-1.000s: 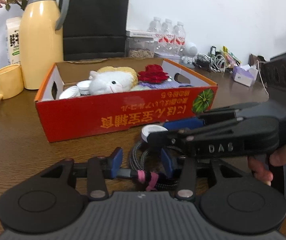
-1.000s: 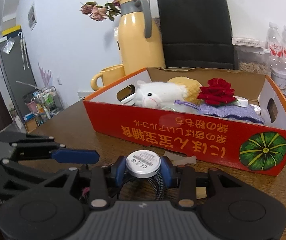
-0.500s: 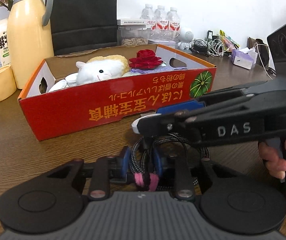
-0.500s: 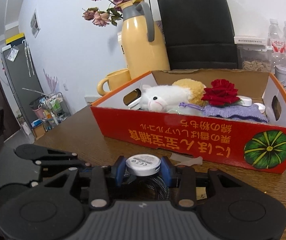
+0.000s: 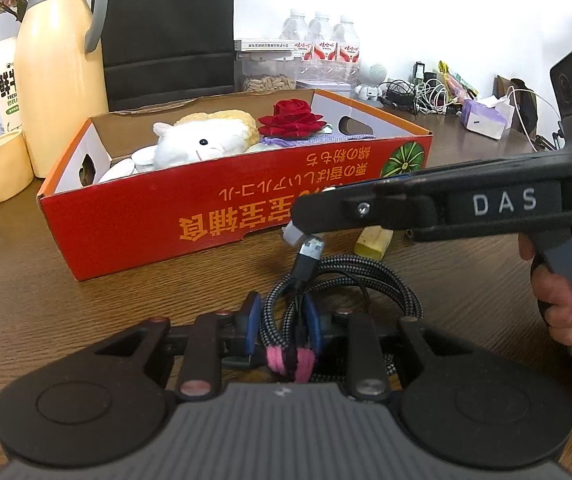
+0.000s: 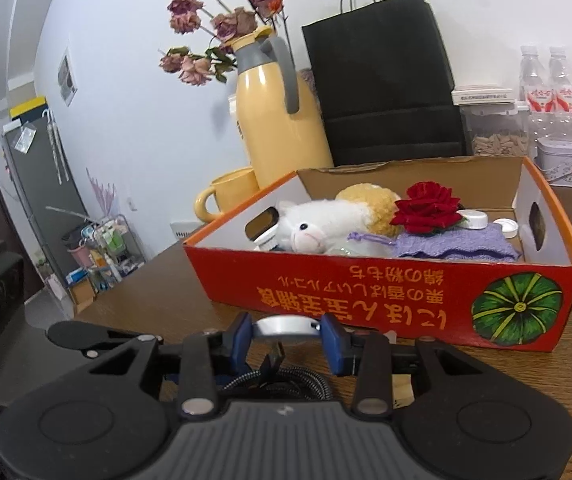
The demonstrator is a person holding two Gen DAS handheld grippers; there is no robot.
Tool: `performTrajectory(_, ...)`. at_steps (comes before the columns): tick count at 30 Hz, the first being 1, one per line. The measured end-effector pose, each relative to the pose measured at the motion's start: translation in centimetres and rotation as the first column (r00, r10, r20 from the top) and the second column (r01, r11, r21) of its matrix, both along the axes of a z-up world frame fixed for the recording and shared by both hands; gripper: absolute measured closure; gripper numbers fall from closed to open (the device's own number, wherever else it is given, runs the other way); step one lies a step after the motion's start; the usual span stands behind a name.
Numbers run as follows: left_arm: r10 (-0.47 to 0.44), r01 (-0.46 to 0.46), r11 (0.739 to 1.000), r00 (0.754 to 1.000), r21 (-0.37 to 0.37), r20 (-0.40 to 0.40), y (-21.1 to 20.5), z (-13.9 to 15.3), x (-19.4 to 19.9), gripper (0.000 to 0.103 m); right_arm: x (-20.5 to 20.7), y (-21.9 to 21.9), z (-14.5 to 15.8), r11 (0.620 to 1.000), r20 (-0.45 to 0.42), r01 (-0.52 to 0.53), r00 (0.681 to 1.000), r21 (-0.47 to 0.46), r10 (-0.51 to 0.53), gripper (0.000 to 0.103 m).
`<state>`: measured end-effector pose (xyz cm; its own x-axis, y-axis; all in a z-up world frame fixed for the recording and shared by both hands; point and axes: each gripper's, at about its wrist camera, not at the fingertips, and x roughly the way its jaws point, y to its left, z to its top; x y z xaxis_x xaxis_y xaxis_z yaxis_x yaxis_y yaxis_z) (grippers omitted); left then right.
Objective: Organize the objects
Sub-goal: 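Carry the disc and cable over the box and open both grippers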
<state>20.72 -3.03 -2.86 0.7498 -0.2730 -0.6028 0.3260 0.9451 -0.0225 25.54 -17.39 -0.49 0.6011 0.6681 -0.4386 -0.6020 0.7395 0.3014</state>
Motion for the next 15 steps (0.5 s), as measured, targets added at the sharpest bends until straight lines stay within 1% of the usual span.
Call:
performTrajectory(3, 0.006, -0.006, 1.0, 1.0, -0.012, 0.006, 0.1, 0.0, 0.0, 0.078, 0.0, 0.0, 0.0, 1.0, -0.004, -0.002, 1.0, 0.002, 0.002, 0.066)
performTrajectory(7, -0.002, 0.003, 1.0, 0.997, -0.004, 0.079, -0.3, 0.6, -0.5, 0.079, 0.0, 0.0, 0.0, 1.0, 0.0, 0.001, 1.0, 0.011, -0.001, 0.067)
performTrajectory(10, -0.005, 0.004, 1.0, 0.995, 0.003, 0.1, -0.8, 0.8, -0.5, 0.079, 0.0, -0.1, 0.1, 1.0, 0.0, -0.004, 1.0, 0.023, 0.004, 0.067)
performTrajectory(11, -0.012, 0.013, 1.0, 0.994, -0.001, 0.108, -0.9, 0.9, -0.5, 0.081, -0.1, 0.0, 0.1, 1.0, -0.002, -0.01, 1.0, 0.023, 0.01, 0.067)
performTrajectory(12, -0.024, 0.024, 1.0, 0.992, 0.005, 0.122, -1.2, 1.1, -0.6, 0.086, -0.1, 0.0, 0.1, 1.0, -0.003, -0.013, 1.0, 0.023, 0.013, 0.067)
performTrajectory(14, -0.028, 0.023, 0.999, 0.99, 0.038, 0.137, -1.6, 1.1, -0.8, 0.087, -0.3, 0.2, 0.1, 1.0, -0.002, -0.019, 1.0, 0.021, 0.019, 0.067)
performTrajectory(15, -0.032, 0.026, 0.999, 0.989, 0.041, 0.145, -1.7, 1.1, -0.9, 0.088, -0.4, 0.1, 0.1, 1.0, 0.0, -0.017, 1.0, 0.024, 0.017, 0.067)
